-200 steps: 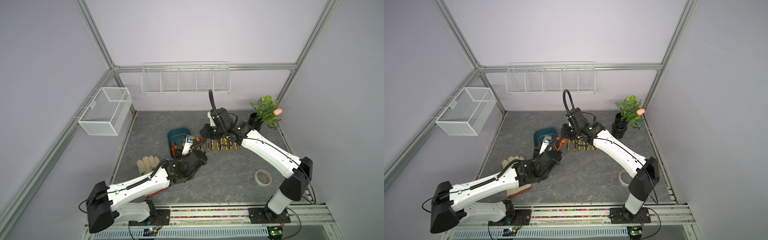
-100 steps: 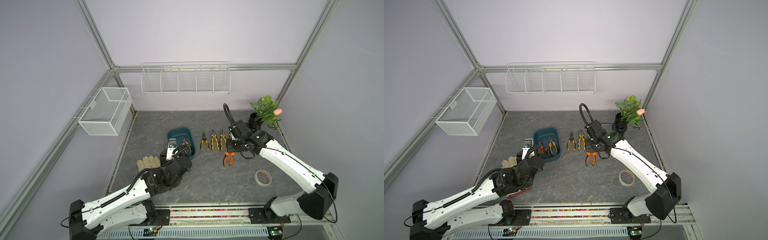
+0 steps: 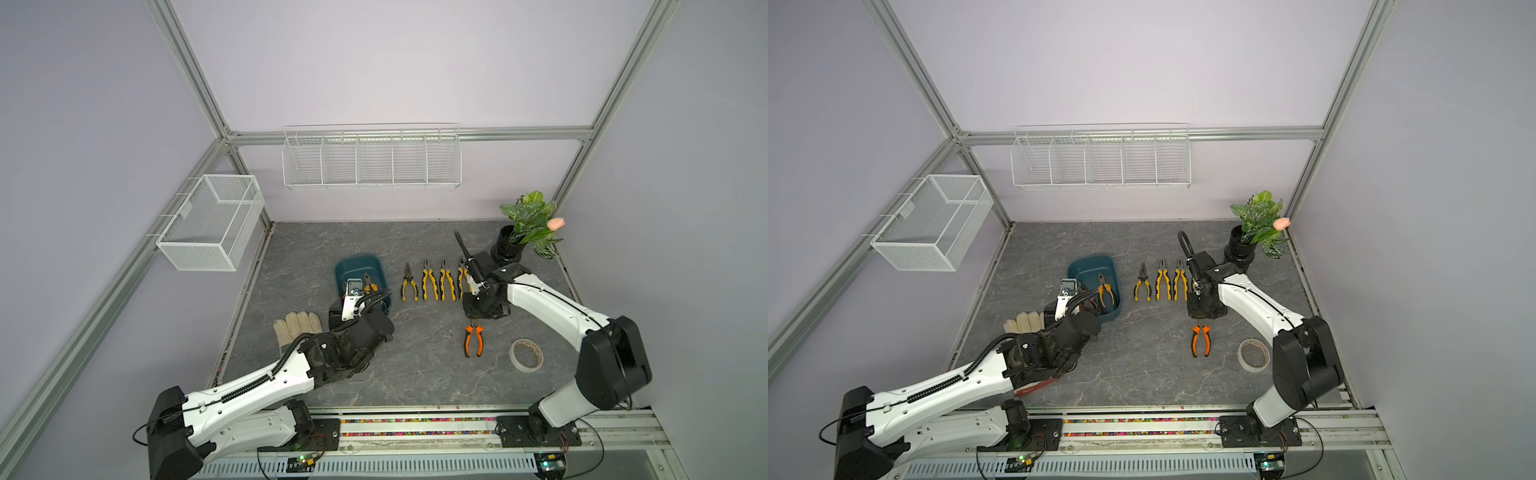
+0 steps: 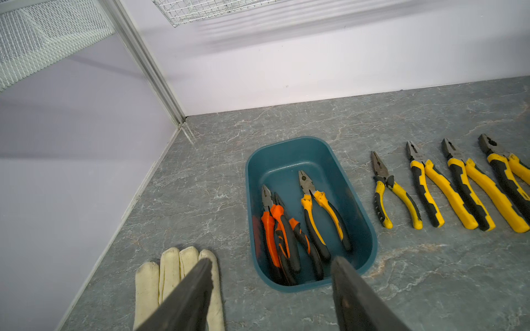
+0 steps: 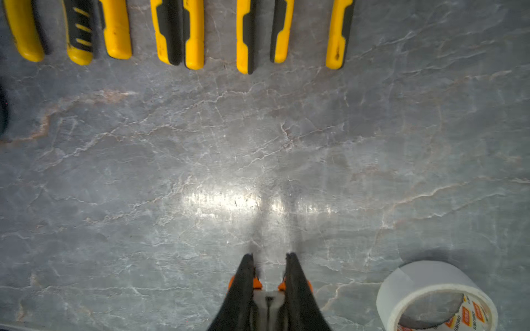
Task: Take the pliers out of the storage box
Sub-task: Place the pliers at the center of the board.
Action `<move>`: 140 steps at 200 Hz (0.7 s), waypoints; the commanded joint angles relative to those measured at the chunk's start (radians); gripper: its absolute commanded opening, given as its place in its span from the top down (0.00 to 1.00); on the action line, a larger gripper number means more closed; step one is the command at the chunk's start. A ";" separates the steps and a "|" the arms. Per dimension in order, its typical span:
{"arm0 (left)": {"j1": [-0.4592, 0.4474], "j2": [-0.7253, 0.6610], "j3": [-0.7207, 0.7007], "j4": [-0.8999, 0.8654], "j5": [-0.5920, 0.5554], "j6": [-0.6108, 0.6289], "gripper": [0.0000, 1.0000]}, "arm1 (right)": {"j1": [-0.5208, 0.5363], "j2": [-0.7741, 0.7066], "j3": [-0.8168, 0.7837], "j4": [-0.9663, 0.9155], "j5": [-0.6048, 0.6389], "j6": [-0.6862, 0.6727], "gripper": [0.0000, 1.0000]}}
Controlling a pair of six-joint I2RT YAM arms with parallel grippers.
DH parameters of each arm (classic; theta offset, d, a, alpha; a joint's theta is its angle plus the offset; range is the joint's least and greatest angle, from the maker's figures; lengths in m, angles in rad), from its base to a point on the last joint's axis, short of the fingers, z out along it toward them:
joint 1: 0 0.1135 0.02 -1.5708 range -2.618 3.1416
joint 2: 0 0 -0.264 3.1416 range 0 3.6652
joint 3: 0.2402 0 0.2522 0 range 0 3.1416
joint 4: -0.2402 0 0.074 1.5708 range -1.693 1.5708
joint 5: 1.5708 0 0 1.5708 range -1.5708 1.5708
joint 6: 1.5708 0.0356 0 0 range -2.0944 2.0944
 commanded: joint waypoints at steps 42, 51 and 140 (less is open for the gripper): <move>0.011 -0.002 -0.016 0.006 0.002 -0.034 0.33 | -0.036 0.140 0.016 0.074 -0.009 -0.036 0.91; 0.013 0.000 -0.017 0.007 0.003 -0.031 0.33 | -0.042 0.158 0.019 0.082 -0.013 -0.037 0.91; 0.019 0.014 0.000 0.009 0.010 -0.016 0.32 | -0.072 0.262 0.045 0.122 -0.018 -0.036 0.87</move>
